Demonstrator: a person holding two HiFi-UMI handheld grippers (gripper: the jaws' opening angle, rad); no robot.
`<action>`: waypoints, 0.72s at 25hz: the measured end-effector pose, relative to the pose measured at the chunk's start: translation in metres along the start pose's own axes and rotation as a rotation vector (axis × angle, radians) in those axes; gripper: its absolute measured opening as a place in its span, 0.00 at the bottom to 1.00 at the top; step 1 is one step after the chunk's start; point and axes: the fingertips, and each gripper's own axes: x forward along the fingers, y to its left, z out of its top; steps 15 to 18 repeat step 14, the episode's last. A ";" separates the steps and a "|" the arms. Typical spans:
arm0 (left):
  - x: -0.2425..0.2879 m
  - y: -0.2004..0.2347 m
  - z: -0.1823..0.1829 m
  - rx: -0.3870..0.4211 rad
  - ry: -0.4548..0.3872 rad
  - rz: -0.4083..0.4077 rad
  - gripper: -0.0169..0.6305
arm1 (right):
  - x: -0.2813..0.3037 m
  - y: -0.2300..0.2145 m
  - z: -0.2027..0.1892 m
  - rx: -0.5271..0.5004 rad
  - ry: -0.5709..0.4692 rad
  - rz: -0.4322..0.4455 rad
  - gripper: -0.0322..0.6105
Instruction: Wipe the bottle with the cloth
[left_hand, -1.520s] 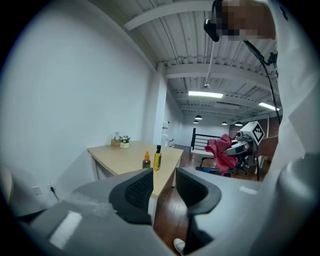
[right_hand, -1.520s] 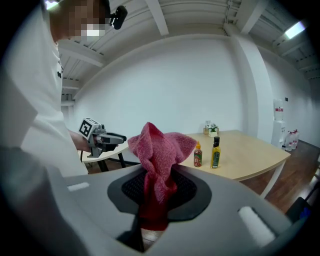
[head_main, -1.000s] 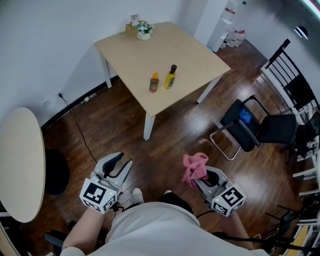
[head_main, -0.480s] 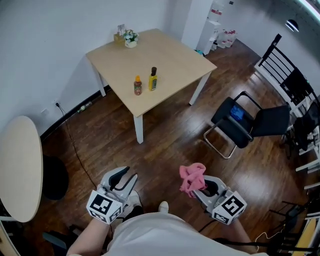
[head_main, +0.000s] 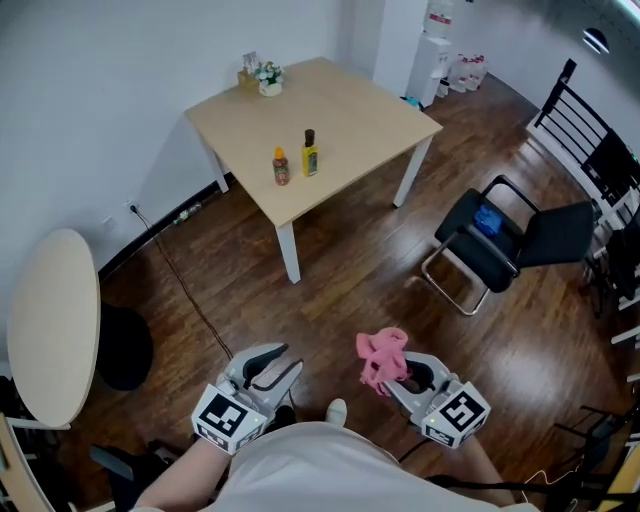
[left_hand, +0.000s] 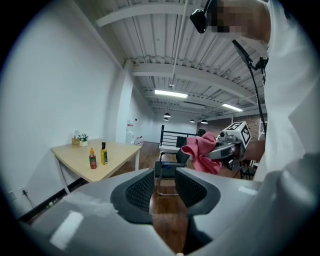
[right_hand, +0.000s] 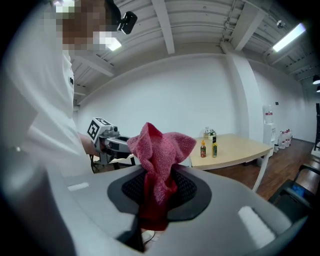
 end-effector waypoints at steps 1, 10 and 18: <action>0.001 -0.004 0.000 0.004 0.002 -0.008 0.24 | 0.000 0.000 0.001 -0.005 -0.001 0.006 0.19; 0.001 -0.010 0.003 -0.003 0.001 0.009 0.24 | 0.000 -0.008 0.018 -0.038 -0.022 0.037 0.19; -0.008 -0.007 -0.003 -0.033 0.008 0.026 0.24 | -0.002 -0.007 0.023 -0.055 -0.023 0.042 0.19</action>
